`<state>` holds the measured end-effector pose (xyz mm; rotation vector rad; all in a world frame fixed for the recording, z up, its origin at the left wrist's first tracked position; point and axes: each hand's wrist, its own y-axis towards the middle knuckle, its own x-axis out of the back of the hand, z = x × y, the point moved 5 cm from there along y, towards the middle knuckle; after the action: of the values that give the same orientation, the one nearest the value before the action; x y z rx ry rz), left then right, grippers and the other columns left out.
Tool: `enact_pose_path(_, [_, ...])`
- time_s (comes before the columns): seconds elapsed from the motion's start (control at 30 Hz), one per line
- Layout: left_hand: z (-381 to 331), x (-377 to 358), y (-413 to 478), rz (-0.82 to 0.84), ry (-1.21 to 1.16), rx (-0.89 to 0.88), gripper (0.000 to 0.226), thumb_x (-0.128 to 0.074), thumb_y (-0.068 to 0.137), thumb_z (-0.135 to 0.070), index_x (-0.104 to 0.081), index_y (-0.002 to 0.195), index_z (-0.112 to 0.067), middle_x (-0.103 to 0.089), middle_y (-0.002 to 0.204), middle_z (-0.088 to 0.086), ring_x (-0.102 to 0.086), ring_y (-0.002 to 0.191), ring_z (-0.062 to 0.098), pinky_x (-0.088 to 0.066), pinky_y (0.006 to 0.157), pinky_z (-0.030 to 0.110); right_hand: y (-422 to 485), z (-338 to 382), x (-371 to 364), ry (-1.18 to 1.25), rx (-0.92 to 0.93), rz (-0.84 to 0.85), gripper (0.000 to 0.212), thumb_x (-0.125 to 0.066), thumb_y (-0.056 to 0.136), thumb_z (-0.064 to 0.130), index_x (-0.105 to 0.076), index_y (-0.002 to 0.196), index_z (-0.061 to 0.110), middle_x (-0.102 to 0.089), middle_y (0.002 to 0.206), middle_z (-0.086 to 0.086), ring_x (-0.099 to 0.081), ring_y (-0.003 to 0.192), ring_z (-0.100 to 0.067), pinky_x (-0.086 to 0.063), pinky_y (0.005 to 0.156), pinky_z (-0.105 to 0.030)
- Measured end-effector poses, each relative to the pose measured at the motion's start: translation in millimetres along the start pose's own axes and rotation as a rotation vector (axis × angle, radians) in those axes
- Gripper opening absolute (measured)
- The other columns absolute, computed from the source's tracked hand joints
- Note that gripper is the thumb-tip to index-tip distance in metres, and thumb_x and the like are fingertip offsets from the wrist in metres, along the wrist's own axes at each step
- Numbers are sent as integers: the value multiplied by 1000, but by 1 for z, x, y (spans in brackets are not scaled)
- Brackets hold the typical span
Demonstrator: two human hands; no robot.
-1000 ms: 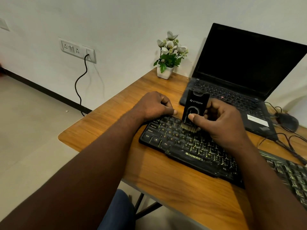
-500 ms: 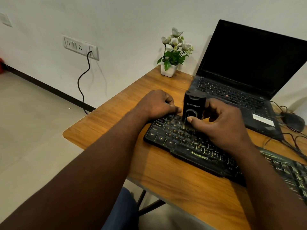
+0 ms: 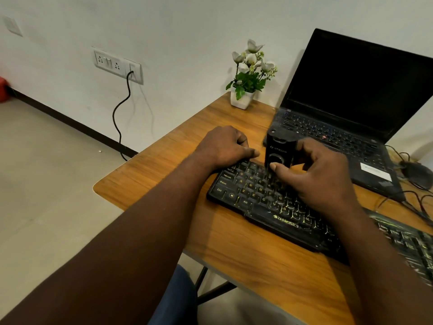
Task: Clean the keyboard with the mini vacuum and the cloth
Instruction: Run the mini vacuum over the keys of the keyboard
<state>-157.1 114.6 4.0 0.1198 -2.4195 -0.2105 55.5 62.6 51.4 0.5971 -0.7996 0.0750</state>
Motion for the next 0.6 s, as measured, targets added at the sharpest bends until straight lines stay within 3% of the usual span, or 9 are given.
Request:
enact_pose_path(0.03, [2, -1, 2, -10, 15, 3, 34, -80, 81, -51, -70, 66, -22, -70, 66, -8, -66, 67, 9, -53, 66, 30, 1, -1, 2, -37, -4, -53, 43, -84, 80, 33, -69, 119, 22, -72, 104, 9, -67, 89, -2, -61, 72, -28])
enact_pose_path(0.13, [4, 0, 5, -70, 42, -3, 33, -80, 81, -54, -71, 69, -24, -70, 69, -9, -66, 71, 8, -52, 65, 29, 3, -1, 2, -10, -13, -73, 41, -85, 80, 35, -70, 116, 21, -70, 100, 16, -64, 84, 6, -48, 64, -9])
enact_pose_path(0.3, [1, 6, 5, -110, 67, -37, 12, -73, 84, -28, -66, 91, -35, -67, 86, -12, -61, 79, 9, -44, 65, 28, 8, 19, -19, 159, 2, 36, 42, -85, 79, 38, -71, 117, 25, -74, 98, 12, -70, 83, -1, -54, 66, -16])
enact_pose_path(0.43, [5, 4, 7, -132, 106, -37, 23, -79, 81, -33, -71, 103, -36, -70, 93, -12, -64, 86, 11, -48, 70, 29, 15, 18, -27, -85, 46, -34, 45, -84, 81, 36, -69, 120, 22, -73, 106, 8, -68, 91, -5, -57, 74, -22])
enact_pose_path(0.5, [6, 2, 7, -111, 53, -18, 27, -84, 77, -38, -70, 99, -36, -69, 91, -13, -65, 86, 9, -50, 72, 30, 17, 12, -18, -151, 13, -117, 46, -84, 82, 35, -69, 122, 20, -73, 107, 4, -69, 91, -7, -54, 74, -18])
enact_pose_path(0.6, [6, 2, 8, -108, 54, -24, 20, -82, 79, -36, -69, 94, -35, -68, 86, -13, -64, 81, 8, -50, 68, 29, 14, 14, -13, 12, -10, -95, 38, -84, 82, 37, -69, 114, 24, -71, 95, 14, -64, 75, 5, -45, 60, -6])
